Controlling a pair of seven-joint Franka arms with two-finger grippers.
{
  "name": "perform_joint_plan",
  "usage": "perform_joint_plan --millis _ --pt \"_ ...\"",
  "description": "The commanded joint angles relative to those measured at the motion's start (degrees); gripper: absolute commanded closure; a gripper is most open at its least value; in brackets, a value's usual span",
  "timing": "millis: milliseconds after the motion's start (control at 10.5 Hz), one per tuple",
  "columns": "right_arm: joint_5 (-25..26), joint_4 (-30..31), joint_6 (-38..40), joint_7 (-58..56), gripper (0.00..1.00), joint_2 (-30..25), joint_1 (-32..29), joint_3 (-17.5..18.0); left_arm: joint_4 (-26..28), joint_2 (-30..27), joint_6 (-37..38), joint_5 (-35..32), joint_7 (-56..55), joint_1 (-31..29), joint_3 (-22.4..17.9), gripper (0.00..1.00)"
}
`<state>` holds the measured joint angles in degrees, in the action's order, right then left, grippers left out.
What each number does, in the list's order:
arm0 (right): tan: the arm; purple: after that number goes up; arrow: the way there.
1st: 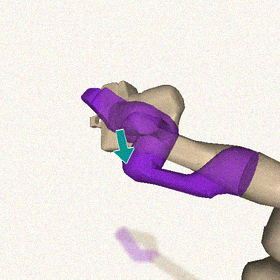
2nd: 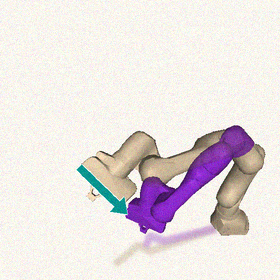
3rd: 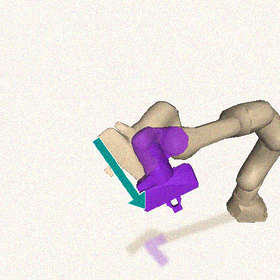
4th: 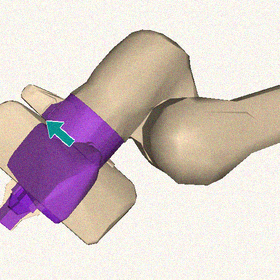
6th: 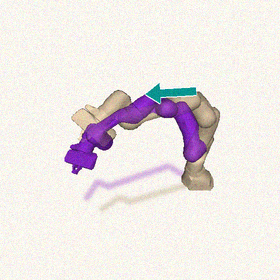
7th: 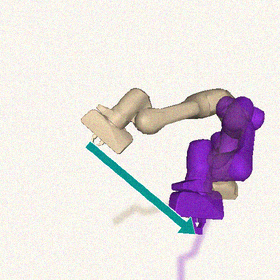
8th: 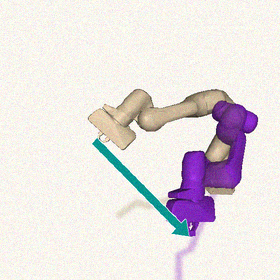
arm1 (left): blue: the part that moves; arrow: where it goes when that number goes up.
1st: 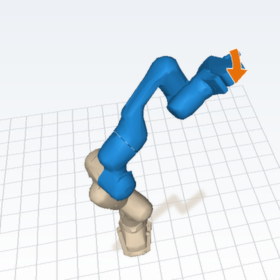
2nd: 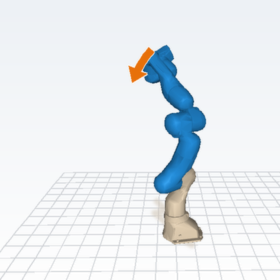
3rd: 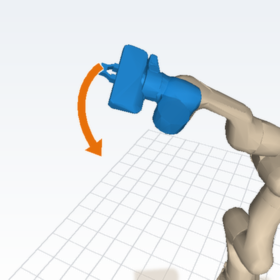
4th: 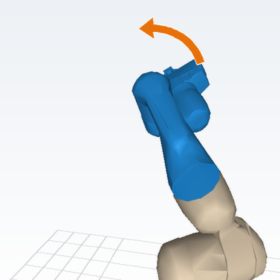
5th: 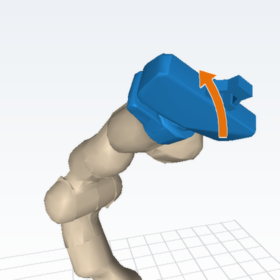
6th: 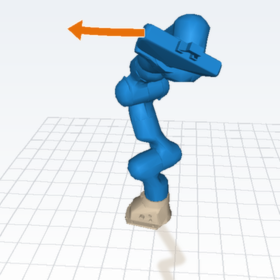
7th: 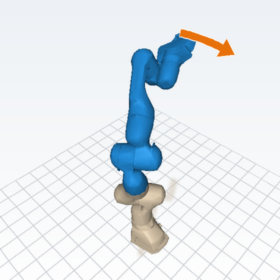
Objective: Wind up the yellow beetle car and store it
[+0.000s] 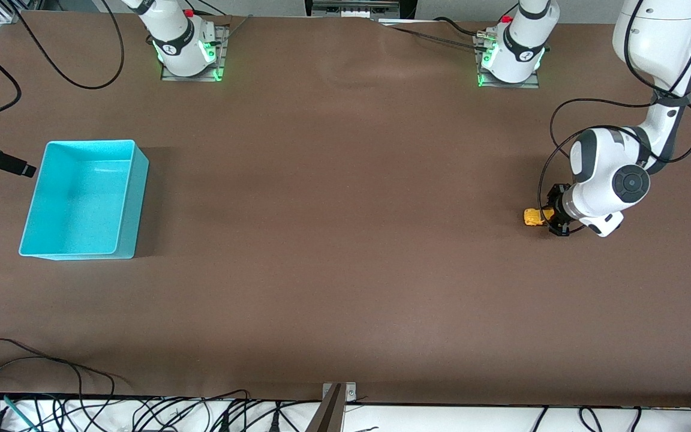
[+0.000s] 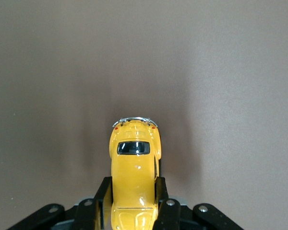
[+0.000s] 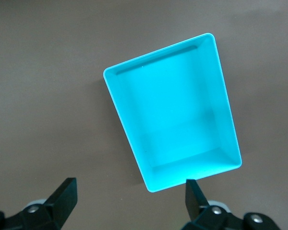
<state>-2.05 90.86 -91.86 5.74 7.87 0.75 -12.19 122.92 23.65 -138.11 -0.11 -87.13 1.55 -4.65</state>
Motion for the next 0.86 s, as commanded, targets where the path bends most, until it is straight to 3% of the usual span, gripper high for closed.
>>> perform_joint_plan --millis 0,380,761 --pt "-1.29 0.64 -0.6 0.33 0.0 -0.4 -0.49 0.07 1.53 -0.27 -0.57 0.03 1.61 -1.54 -0.36 1.0" --pt "-1.29 1.07 -0.95 0.33 0.0 -0.49 -0.49 0.07 0.92 2.62 -4.62 -0.15 1.61 -4.0 -0.36 1.0" --pt "-1.29 1.08 -1.04 0.33 0.0 -0.4 -0.49 0.07 -0.39 4.82 -7.25 -4.88 1.87 -8.57 -0.27 1.0"
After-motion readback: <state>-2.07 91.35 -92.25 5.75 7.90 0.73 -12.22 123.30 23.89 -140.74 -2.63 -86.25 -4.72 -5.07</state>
